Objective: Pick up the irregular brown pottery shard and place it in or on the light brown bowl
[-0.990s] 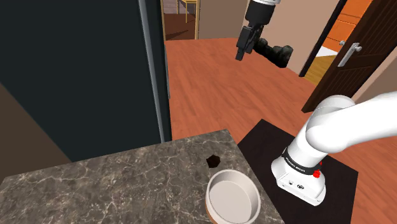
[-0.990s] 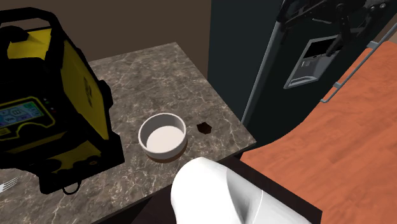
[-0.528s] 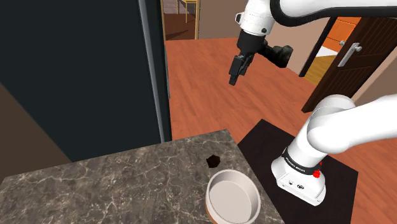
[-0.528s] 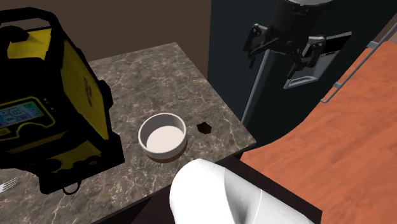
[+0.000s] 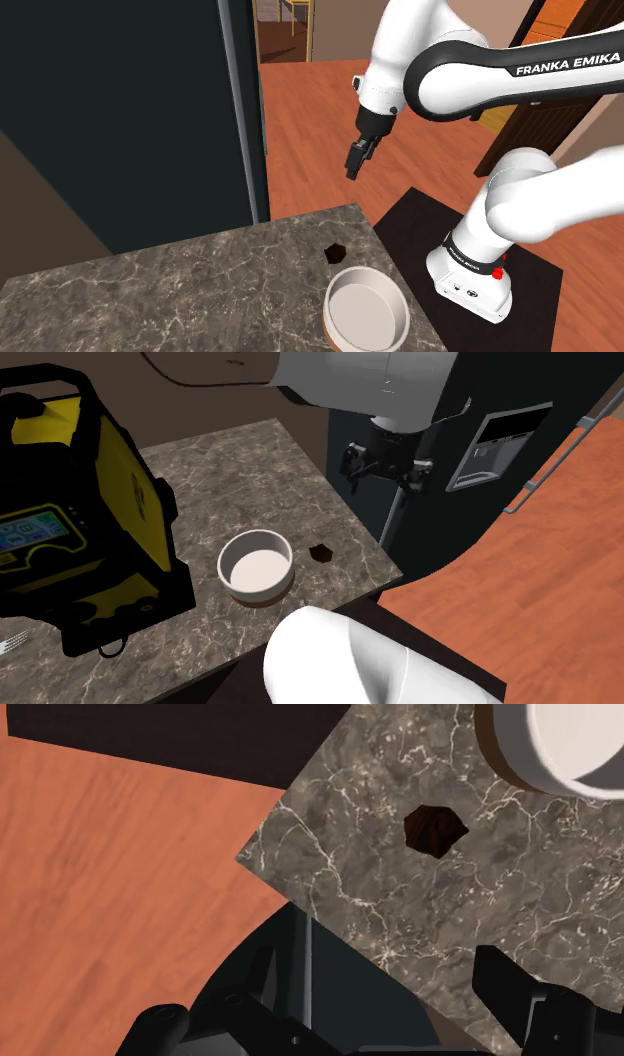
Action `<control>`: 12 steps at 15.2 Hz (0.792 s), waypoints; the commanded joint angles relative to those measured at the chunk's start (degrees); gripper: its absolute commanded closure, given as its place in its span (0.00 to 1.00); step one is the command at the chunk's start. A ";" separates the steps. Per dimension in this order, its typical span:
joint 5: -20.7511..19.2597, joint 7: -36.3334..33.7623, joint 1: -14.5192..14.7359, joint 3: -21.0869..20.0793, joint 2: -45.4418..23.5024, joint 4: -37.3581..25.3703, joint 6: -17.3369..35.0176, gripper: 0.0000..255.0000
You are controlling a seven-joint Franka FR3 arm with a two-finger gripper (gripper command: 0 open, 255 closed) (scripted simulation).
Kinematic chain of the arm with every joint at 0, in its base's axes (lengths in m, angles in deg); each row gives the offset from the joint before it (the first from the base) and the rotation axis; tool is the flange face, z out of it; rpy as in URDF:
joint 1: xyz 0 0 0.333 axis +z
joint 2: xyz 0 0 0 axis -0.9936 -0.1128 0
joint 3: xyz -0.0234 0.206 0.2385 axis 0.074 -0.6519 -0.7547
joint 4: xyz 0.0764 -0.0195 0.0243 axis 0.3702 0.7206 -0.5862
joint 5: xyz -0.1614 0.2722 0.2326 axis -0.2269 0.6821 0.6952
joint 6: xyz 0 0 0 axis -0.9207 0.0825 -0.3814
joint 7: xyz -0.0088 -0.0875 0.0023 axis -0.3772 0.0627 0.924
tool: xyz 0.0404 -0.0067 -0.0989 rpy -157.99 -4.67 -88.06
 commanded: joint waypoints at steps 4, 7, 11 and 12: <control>3.93 -3.91 3.23 -6.18 -3.44 5.80 9.13 0.00; 6.11 -6.41 4.85 -10.19 -7.36 8.03 15.11 0.00; 8.26 -10.18 6.03 -16.12 -14.78 9.76 24.03 0.00; 8.51 -11.27 6.02 -17.75 -17.02 9.96 26.42 0.00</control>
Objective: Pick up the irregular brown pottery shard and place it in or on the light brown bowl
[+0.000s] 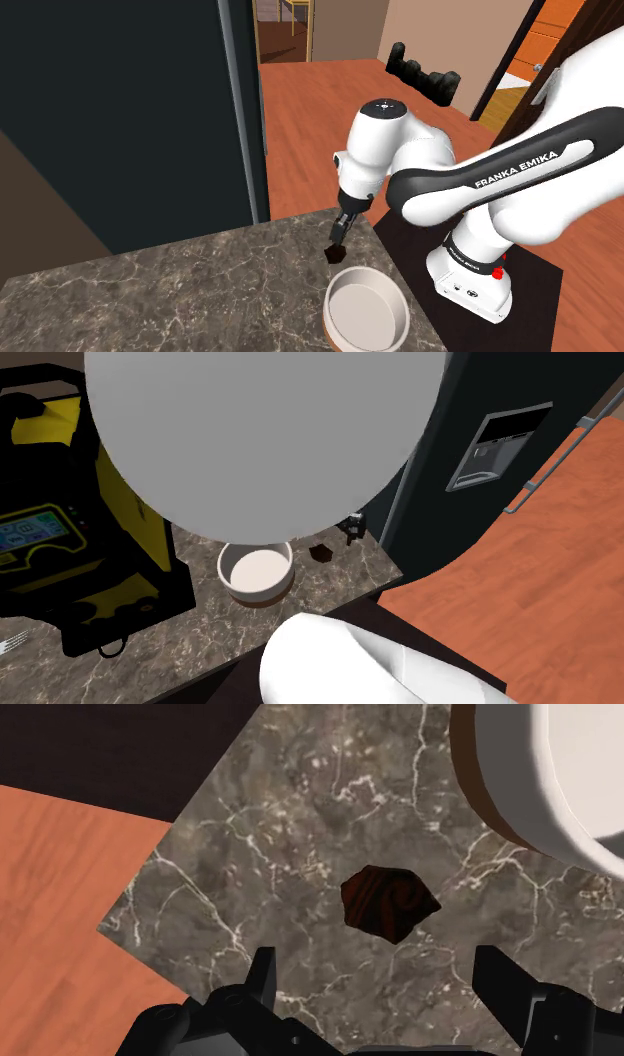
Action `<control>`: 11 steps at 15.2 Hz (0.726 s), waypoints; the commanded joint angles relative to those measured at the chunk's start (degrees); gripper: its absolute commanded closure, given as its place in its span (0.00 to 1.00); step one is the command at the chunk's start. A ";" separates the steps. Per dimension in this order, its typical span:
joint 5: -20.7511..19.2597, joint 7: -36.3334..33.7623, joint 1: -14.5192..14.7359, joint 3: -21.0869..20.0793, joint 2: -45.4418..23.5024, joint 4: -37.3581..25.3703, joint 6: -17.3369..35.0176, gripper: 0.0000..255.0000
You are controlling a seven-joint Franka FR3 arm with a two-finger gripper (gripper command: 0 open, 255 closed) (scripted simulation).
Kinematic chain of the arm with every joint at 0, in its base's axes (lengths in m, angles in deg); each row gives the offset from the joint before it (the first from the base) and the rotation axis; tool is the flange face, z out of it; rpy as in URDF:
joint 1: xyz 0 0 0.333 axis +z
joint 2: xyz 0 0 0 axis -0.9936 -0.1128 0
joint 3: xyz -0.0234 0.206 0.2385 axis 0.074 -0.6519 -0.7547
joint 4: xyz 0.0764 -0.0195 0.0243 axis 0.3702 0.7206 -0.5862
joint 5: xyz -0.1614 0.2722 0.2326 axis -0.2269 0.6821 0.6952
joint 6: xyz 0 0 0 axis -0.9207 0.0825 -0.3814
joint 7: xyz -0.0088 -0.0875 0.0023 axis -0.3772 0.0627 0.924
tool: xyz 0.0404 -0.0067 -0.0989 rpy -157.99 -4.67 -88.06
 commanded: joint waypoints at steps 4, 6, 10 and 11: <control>-0.54 -5.00 -1.47 -6.99 -10.33 0.39 10.62 0.00; -1.41 -5.67 -2.61 -8.08 -12.77 0.65 13.28 0.00; -4.55 -7.90 -5.83 -10.68 -17.99 1.02 18.72 0.00; -5.23 -8.37 -6.43 -11.12 -18.78 1.06 19.51 0.00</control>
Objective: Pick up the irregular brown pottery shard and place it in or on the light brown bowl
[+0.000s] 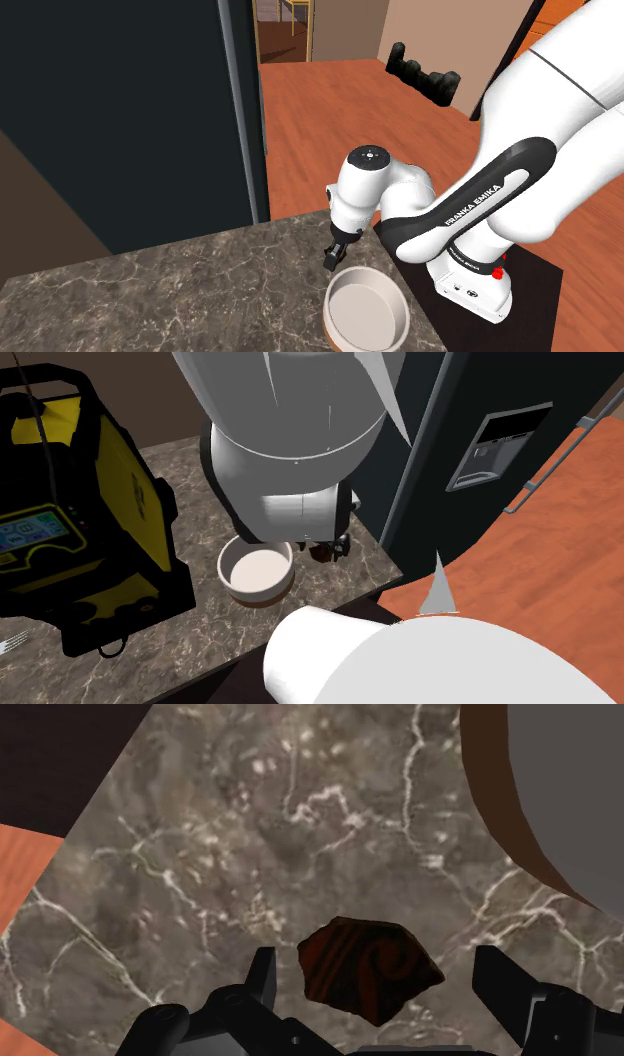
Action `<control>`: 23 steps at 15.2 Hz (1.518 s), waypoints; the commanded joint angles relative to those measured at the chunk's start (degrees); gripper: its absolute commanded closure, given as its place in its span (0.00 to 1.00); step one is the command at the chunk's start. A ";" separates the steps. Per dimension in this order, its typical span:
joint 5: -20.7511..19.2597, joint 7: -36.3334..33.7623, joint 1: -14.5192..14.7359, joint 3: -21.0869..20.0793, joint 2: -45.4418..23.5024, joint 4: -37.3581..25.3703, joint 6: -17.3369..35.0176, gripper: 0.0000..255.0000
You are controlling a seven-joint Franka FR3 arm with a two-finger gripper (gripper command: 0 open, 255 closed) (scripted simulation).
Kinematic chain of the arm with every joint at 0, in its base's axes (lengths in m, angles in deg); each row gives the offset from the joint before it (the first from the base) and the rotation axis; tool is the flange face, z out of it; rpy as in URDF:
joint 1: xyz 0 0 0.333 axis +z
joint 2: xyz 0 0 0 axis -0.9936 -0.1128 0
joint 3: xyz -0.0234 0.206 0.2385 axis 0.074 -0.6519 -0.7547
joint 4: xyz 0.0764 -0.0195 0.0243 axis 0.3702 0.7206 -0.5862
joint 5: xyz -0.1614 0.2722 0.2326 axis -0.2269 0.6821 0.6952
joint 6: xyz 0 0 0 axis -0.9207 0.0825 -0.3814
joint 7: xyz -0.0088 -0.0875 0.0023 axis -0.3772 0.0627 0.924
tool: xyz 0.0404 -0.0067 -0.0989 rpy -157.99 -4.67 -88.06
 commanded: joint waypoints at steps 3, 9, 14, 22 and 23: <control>-0.82 -0.52 -0.75 -0.53 -1.10 0.09 1.19 0.00; -0.81 -0.52 -0.74 -0.52 -1.08 0.09 1.18 1.00; -0.81 -0.51 -0.74 -0.52 -1.08 0.09 1.18 1.00; 3.10 2.49 3.04 2.73 5.34 -0.46 -5.57 1.00; 3.52 2.87 3.57 3.29 6.53 -0.61 -6.90 1.00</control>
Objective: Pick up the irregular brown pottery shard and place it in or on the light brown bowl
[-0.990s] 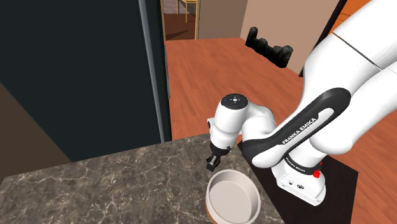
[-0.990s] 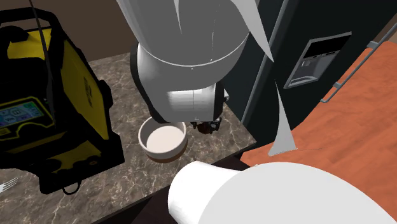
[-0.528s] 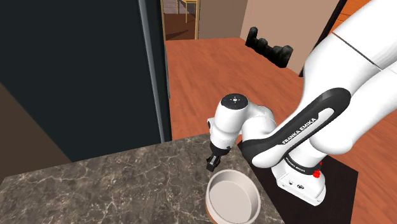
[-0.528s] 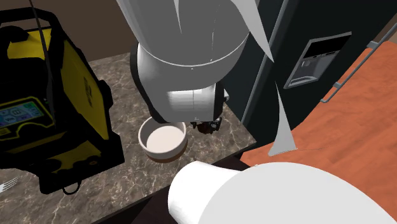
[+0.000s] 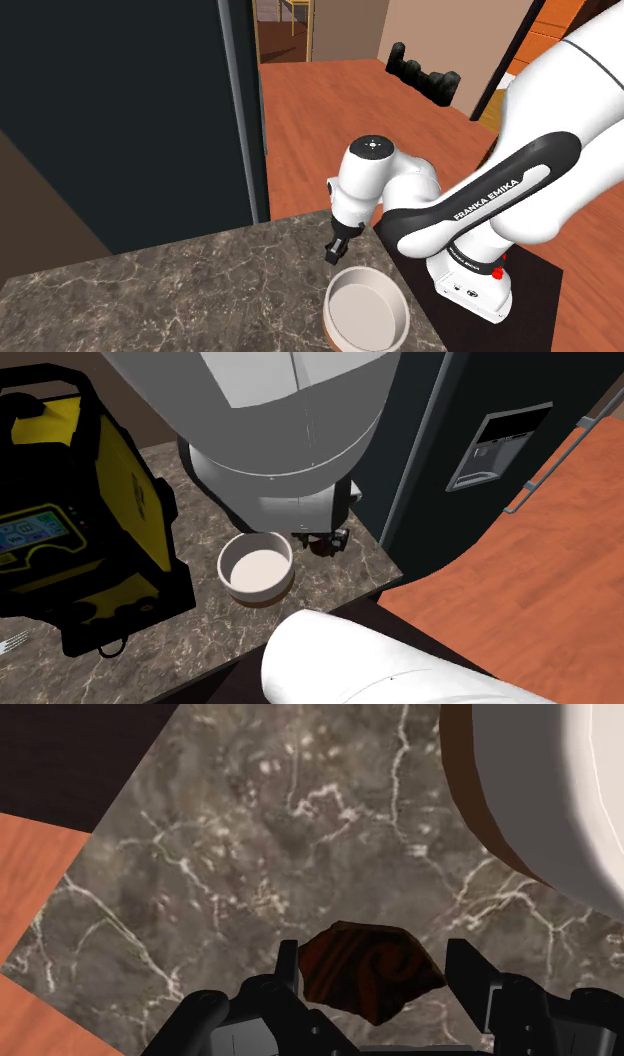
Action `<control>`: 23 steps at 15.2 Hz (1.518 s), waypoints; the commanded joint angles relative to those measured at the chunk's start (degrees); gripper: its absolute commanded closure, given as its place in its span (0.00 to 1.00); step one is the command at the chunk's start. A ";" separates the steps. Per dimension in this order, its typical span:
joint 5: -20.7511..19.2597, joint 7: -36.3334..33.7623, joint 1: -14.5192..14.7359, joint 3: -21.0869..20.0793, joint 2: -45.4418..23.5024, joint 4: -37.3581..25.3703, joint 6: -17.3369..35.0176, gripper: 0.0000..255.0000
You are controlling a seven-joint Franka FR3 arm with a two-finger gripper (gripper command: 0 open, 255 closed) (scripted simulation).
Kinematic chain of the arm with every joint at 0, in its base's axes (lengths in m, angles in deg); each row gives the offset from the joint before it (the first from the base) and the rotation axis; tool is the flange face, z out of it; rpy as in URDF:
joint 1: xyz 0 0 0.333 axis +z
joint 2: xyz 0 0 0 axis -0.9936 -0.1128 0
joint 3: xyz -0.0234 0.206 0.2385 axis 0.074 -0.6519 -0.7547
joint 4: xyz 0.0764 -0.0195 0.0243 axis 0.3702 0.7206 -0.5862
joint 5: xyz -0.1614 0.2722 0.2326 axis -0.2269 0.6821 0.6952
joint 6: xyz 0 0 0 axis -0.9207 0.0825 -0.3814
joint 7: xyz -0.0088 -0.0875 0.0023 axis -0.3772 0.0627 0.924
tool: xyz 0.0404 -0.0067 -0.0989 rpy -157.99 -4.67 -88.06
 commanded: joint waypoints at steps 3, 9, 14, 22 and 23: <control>1.36 1.49 1.82 2.25 4.68 -0.61 -5.27 1.00; 1.72 2.47 3.38 4.91 10.60 -2.12 -12.65 1.00; 1.29 2.90 4.04 6.86 14.68 -3.80 -18.37 1.00; -0.02 3.25 4.39 9.66 19.65 -7.24 -26.73 1.00; -0.21 3.28 4.40 9.98 20.15 -7.73 -27.71 1.00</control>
